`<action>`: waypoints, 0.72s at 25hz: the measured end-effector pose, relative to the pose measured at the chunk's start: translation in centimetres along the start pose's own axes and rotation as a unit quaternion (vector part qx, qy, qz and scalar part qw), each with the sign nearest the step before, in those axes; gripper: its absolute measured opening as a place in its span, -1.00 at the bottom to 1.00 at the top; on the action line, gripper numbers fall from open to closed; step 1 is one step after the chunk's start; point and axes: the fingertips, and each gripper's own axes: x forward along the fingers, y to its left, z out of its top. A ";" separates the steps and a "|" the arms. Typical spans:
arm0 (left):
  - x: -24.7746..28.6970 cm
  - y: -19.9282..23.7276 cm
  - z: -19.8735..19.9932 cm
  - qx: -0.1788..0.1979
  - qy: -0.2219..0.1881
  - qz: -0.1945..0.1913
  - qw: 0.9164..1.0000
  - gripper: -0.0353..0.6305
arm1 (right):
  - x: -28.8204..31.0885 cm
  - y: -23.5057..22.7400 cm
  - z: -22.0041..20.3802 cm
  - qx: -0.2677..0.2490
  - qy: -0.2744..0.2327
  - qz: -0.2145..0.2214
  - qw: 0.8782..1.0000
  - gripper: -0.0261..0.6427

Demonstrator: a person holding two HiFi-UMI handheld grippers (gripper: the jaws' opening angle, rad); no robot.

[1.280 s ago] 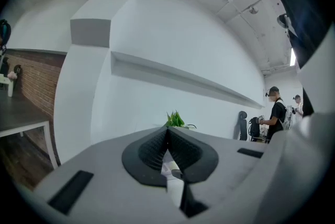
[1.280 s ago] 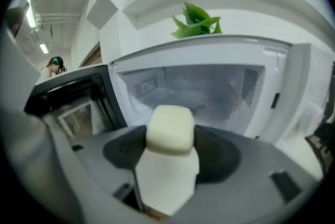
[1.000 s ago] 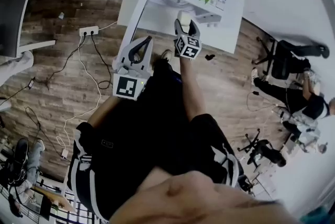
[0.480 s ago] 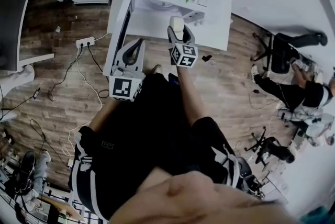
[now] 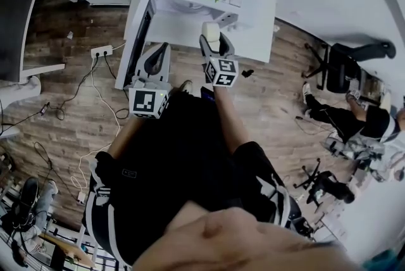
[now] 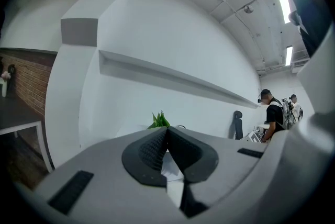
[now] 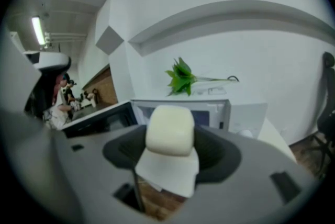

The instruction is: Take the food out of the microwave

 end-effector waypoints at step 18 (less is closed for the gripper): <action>1.3 -1.8 0.3 0.009 -0.011 -0.006 1.000 -0.80 | -6.7 1.1 4.1 0.006 -0.050 0.016 0.999 -0.05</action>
